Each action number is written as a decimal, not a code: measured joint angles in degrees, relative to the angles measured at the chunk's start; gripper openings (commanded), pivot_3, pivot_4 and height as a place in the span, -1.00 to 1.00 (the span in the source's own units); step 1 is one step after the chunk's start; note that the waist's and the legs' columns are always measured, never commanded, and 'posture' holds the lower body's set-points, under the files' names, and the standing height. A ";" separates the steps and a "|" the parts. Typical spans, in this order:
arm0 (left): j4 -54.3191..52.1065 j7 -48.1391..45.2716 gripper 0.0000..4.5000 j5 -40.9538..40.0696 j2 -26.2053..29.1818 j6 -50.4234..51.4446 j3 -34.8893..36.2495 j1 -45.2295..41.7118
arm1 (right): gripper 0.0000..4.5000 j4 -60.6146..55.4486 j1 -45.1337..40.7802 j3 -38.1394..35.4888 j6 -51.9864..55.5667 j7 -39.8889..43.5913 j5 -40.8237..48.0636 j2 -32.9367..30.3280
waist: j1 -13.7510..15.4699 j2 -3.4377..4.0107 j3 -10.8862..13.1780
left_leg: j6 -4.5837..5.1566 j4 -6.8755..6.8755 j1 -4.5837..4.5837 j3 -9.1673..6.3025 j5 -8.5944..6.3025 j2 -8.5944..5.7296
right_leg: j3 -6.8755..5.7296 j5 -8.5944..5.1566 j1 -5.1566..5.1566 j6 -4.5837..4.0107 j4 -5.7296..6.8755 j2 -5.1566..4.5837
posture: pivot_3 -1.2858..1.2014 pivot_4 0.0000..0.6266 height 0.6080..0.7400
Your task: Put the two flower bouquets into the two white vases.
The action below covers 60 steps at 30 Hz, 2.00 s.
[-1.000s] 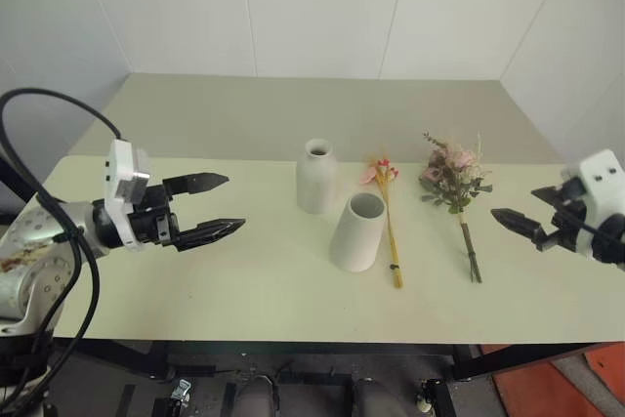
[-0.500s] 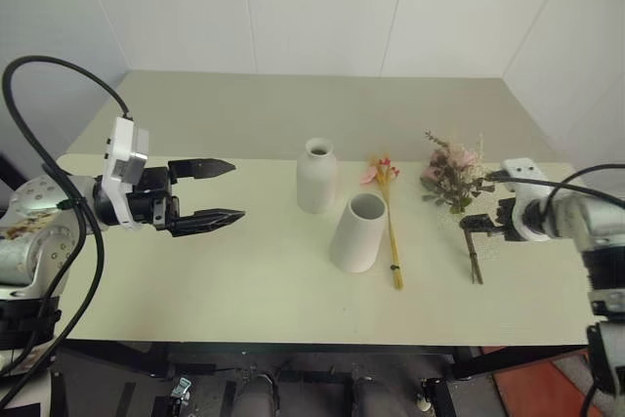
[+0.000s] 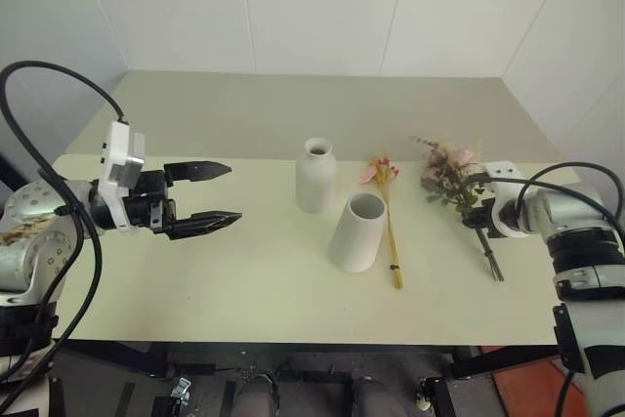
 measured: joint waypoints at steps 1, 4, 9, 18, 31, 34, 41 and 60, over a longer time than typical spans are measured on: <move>-0.02 0.45 1.00 0.01 0.00 0.11 0.13 0.18 | -0.90 -0.04 -0.05 -0.81 0.01 -0.56 0.01 0.02 | 0.01 0.01 0.01 | 0.00 0.00 0.00 0.00 0.00 0.00 | 0.00 0.00 0.00 0.00 0.00 0.00 | 0.03 -0.52 1.00; -0.14 3.13 1.00 0.47 0.08 1.56 0.56 0.77 | -0.90 -2.31 0.09 -5.92 -0.40 -3.17 0.63 0.95 | 0.00 0.05 0.04 | 0.00 0.00 -0.01 0.00 0.00 0.00 | 0.01 0.00 -0.01 0.01 0.01 0.00 | 0.03 -0.52 1.00; -0.44 7.49 1.00 0.95 0.37 4.63 0.62 1.01 | -0.90 -16.46 1.77 -18.32 -14.21 -7.19 4.17 6.30 | -0.22 0.15 0.11 | 0.00 -0.04 -0.01 0.01 0.00 0.05 | 0.06 -0.04 -0.08 0.10 0.08 0.05 | 0.03 -0.52 1.00; -0.54 7.63 1.00 1.03 0.53 4.66 0.78 0.63 | -0.90 -23.97 -8.55 -19.86 -28.01 -9.40 10.87 23.73 | -1.49 0.19 0.14 | 0.00 -0.05 0.05 0.08 0.00 0.12 | 0.15 0.09 -0.18 -0.13 0.24 0.12 | 0.03 -0.52 1.00; -1.19 7.74 1.00 1.01 0.54 4.60 1.19 1.25 | -0.90 -16.37 -12.29 -10.77 -43.88 -9.86 9.30 38.09 | -1.18 0.20 0.14 | -0.04 -0.05 -0.45 0.12 0.03 0.15 | 0.19 0.17 -0.80 -0.22 0.37 0.14 | 0.03 -0.52 1.00; -1.40 7.76 1.00 1.01 0.56 4.61 1.67 1.49 | -0.90 -13.88 -12.33 -10.71 -46.93 -9.83 8.50 39.29 | -1.38 0.20 0.14 | -0.04 -0.04 -0.44 0.12 0.03 0.18 | 0.19 0.19 -0.80 -0.24 0.38 0.16 | 0.03 -0.52 1.00; -2.10 7.66 1.00 1.01 0.59 4.60 2.06 1.72 | -0.90 -5.67 -12.52 -10.25 -53.59 -9.91 6.73 42.42 | -1.51 0.22 0.15 | -0.04 -0.06 -0.44 0.15 0.03 0.38 | 0.22 0.25 -0.85 -0.34 0.36 0.39 | 0.03 -0.52 1.00; -1.99 7.52 1.00 1.18 0.61 4.58 1.98 0.94 | 0.43 -6.45 -6.05 -4.82 -59.80 -8.14 2.24 44.38 | -1.48 0.23 0.16 | -0.04 -0.07 -0.42 0.16 0.03 0.70 | 0.29 0.34 -0.91 -0.51 0.36 0.76 | 0.03 -0.52 1.00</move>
